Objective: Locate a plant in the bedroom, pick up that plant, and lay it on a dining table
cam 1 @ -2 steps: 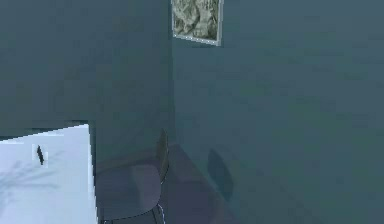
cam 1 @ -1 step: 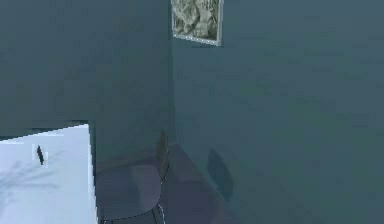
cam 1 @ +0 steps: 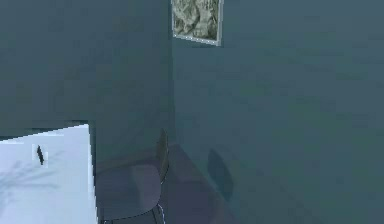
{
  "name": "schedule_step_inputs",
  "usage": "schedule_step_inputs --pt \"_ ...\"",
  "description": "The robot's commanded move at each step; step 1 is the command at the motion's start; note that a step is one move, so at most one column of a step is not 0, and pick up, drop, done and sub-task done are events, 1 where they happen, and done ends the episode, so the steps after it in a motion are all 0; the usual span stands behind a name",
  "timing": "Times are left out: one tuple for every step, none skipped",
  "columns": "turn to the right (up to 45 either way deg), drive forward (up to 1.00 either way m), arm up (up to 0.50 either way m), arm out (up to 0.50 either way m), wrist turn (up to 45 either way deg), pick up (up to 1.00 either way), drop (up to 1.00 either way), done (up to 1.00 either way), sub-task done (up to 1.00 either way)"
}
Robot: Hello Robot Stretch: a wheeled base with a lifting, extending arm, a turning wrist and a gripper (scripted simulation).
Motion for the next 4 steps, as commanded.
schedule_step_inputs --pt "0.0 0.0 0.0 0.0 45.0 0.0 0.0 0.0 0.0" --pt "0.0 0.0 0.0 0.0 45.0 0.0 0.0 0.0 0.0" --pt "0.0 0.0 0.0 0.0 45.0 0.0 0.0 0.0 0.0" --pt "0.0 0.0 0.0 0.0 45.0 0.0 0.0 0.0 0.0"
